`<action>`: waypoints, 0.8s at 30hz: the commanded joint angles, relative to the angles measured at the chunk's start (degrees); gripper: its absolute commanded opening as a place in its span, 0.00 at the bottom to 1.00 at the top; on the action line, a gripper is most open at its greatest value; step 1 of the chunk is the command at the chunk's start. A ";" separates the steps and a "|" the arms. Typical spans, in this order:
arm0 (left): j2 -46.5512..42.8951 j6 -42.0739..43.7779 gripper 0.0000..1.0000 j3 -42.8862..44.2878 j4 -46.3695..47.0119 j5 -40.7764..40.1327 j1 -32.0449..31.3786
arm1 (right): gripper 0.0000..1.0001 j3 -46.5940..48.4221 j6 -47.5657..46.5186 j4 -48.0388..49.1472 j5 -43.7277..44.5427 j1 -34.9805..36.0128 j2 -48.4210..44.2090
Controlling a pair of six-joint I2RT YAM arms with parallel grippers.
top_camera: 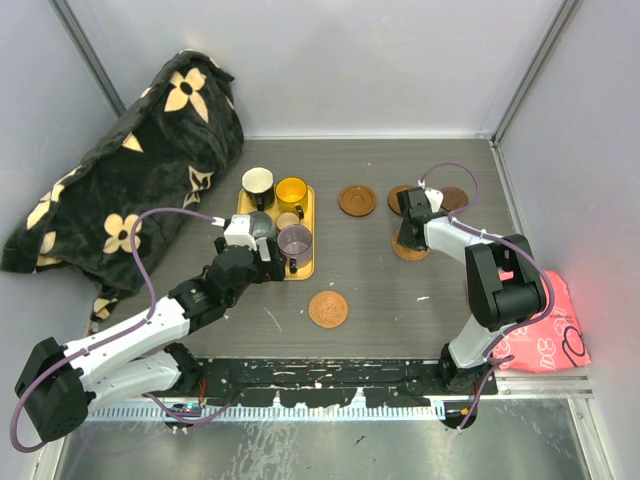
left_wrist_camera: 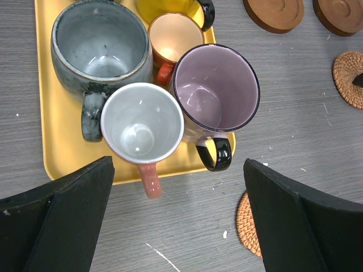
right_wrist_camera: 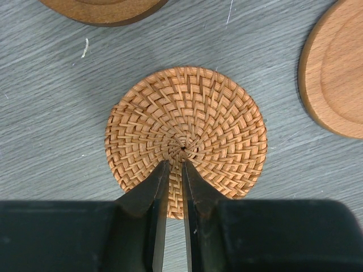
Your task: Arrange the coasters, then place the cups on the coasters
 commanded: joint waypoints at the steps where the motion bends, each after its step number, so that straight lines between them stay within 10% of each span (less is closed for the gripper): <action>1: -0.34 0.45 0.98 1.08 2.74 -0.96 0.04 | 0.21 0.35 -0.95 -1.16 -0.03 -0.62 1.05; 24: -0.44 0.32 0.98 0.97 2.83 -0.73 0.10 | 0.22 4.38 -1.97 -6.35 -2.76 0.07 -12.87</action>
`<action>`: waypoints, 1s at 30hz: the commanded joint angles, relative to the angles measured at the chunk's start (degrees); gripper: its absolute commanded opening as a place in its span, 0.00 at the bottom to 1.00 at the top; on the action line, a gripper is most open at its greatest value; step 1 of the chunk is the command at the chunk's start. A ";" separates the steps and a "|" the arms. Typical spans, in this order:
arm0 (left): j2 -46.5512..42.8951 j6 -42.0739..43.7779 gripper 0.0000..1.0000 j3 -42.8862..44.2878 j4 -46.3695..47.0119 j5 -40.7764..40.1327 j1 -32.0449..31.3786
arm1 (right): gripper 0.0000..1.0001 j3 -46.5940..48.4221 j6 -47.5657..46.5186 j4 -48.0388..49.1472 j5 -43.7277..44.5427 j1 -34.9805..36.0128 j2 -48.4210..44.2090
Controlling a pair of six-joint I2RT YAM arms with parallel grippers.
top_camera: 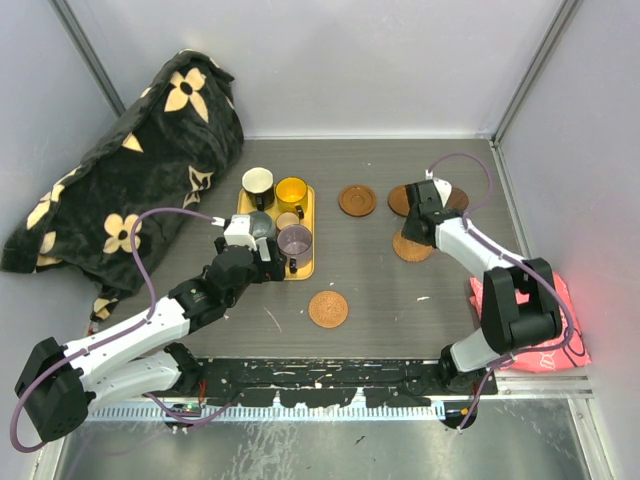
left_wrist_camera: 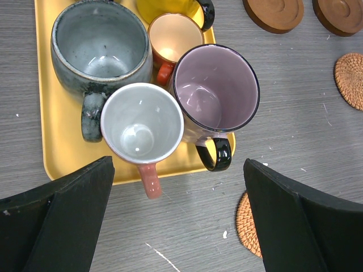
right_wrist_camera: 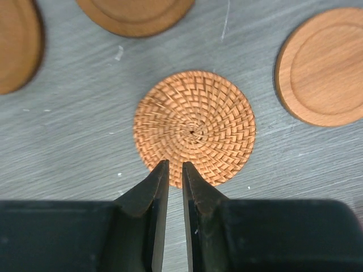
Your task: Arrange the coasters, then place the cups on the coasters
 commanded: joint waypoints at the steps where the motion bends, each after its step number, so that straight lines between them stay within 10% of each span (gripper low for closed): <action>1: -0.44 0.31 0.98 1.01 2.80 -0.80 0.09 | 0.22 3.22 -0.69 -1.15 -1.35 1.11 -6.33; 30: -0.92 0.51 0.98 1.01 2.00 -2.46 0.03 | 0.23 -3.43 21.47 -3.19 7.07 49.35 -1.56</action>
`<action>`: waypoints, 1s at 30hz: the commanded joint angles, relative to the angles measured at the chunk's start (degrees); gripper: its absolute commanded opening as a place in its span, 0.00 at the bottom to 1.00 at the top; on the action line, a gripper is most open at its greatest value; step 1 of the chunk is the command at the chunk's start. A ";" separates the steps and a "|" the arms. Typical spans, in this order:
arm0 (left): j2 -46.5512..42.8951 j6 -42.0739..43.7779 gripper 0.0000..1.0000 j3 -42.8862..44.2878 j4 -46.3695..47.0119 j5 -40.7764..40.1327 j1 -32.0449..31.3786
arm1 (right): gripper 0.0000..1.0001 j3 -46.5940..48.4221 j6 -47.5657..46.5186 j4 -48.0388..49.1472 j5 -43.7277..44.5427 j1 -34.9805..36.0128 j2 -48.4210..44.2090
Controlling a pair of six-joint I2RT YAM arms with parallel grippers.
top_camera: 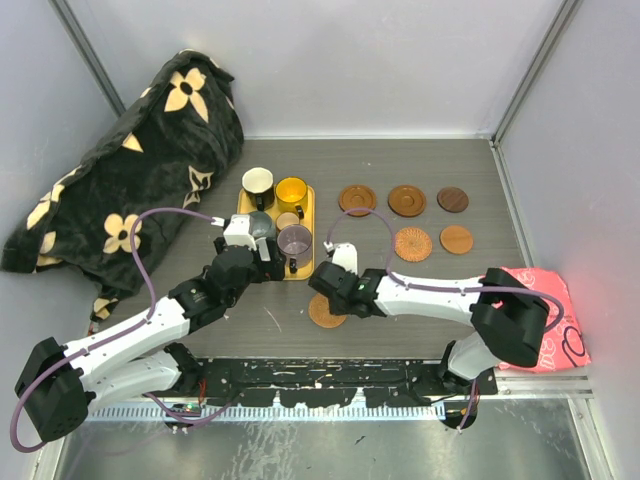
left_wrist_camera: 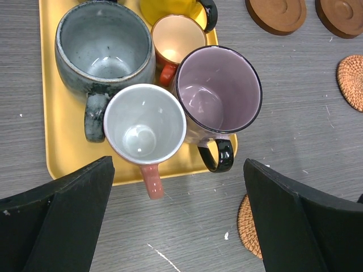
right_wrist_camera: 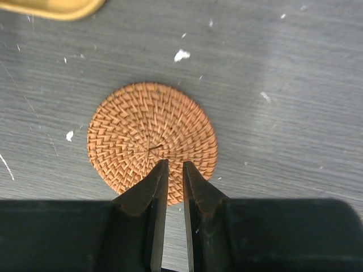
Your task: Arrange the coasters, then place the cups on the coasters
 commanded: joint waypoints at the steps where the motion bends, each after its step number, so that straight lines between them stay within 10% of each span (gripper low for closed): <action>1: -0.96 0.48 0.98 1.05 1.88 -2.11 0.06 | 0.22 2.53 4.53 1.59 1.89 2.96 3.03; 30: -0.43 0.55 0.98 0.98 2.12 -1.95 0.10 | 0.22 -1.93 4.99 6.36 4.99 -2.78 7.23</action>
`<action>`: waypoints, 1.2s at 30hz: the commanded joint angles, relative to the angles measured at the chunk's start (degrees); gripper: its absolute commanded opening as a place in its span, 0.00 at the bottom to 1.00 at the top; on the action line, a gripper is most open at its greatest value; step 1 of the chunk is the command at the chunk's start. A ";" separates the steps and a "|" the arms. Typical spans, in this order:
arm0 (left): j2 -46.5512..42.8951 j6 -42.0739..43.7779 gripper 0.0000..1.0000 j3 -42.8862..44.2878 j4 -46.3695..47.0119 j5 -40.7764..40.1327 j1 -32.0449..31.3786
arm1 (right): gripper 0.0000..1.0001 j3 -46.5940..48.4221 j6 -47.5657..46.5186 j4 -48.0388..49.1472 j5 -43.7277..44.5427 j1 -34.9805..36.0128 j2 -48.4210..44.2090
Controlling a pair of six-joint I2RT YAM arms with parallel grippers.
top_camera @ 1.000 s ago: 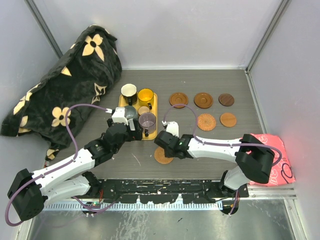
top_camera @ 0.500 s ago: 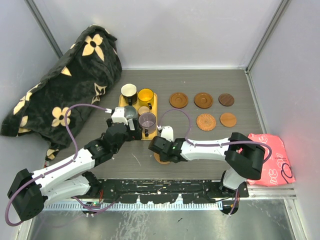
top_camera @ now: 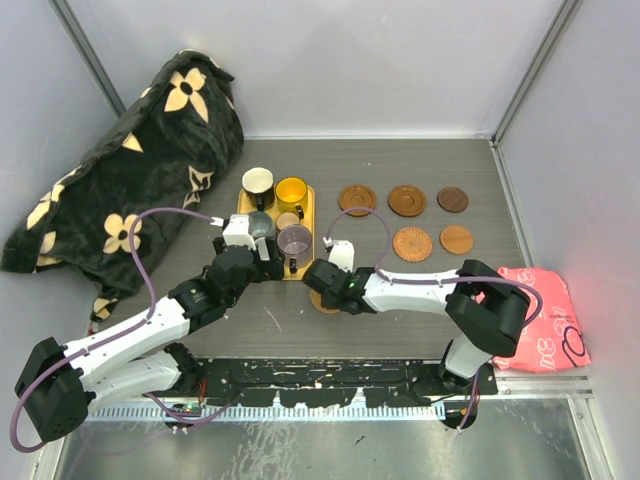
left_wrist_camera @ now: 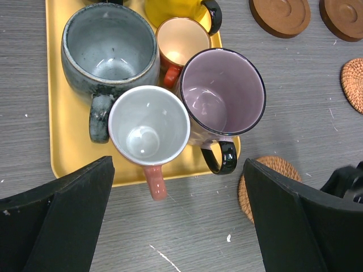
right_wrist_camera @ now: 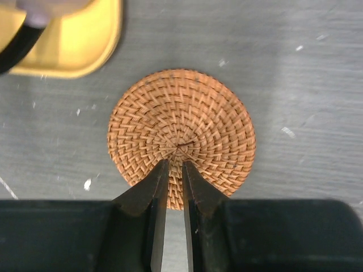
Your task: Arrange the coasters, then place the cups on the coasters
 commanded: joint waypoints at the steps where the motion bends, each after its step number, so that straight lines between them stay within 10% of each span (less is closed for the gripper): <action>1: -0.40 0.55 0.98 0.98 2.17 -0.95 0.05 | 0.22 -3.52 -0.88 0.15 2.72 -4.92 -0.98; 36: 1.63 0.91 0.98 1.67 2.53 -1.16 0.00 | 0.21 9.08 -18.23 4.23 -2.13 -29.89 12.75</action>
